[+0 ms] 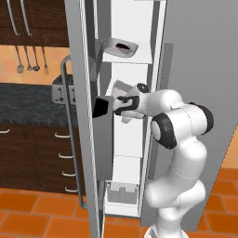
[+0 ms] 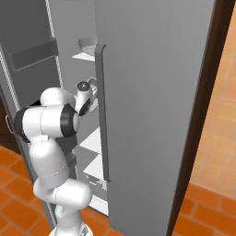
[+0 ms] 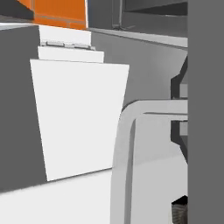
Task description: Take the meat container that has the fish and place it on the second highest rack of the freezer. Then take the vegetable container that has the eggplant and garlic and place it on the highest rack of the freezer.
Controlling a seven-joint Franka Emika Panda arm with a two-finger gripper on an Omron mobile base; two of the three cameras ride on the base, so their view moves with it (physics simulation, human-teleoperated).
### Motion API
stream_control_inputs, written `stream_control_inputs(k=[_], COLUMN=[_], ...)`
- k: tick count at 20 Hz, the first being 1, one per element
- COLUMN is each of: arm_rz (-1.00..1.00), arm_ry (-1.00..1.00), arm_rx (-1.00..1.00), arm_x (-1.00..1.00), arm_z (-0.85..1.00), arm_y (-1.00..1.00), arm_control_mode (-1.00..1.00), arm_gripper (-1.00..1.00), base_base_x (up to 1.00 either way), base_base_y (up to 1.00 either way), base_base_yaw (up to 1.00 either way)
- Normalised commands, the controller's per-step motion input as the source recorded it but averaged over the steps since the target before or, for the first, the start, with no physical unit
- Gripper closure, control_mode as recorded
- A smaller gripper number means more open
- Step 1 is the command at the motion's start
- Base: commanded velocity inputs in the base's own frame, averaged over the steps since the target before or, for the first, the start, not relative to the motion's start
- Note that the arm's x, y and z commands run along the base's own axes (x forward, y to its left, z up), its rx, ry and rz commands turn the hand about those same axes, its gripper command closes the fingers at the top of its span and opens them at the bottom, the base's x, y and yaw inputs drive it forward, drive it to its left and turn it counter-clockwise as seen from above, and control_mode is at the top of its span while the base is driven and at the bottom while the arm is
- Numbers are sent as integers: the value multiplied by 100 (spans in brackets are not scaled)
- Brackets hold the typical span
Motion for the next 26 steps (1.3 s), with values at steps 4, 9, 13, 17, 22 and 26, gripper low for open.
stream_control_inputs(k=[4,9,13,17,22,26], arm_rz=[0,0,0,0,-3,-3], arm_ry=[14,9,4,1,1,0], arm_rx=[-20,-2,0,4,5,6], arm_x=[85,86,80,84,94,47], arm_z=[-10,1,0,0,2,0], arm_y=[-3,-30,-53,-70,-82,-61], arm_control_mode=[-100,-100,-100,-100,-100,-100], arm_gripper=[100,100,100,100,-100,-100], base_base_x=[0,0,0,0,0,0], base_base_y=[0,0,0,0,0,0], base_base_yaw=[0,0,0,0,0,0])
